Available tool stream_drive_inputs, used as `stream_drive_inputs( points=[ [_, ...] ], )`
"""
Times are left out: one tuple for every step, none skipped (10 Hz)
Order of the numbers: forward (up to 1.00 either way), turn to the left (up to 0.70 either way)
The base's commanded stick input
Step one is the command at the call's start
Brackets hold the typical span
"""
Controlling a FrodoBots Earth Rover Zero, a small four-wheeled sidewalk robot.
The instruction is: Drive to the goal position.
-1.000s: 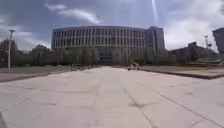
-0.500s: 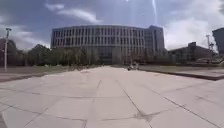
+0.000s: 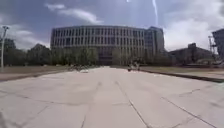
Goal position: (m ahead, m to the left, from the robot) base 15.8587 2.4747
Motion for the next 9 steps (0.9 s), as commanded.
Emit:
stream_drive_inputs(
  points=[
    [0.7,0.0],
    [0.7,0.0],
    [0.7,0.0],
    [0.7,0.0],
    [0.7,0.0],
    [0.7,0.0],
    [0.7,0.0],
    [0.7,0.0],
    [0.69,0.0]
  ],
)
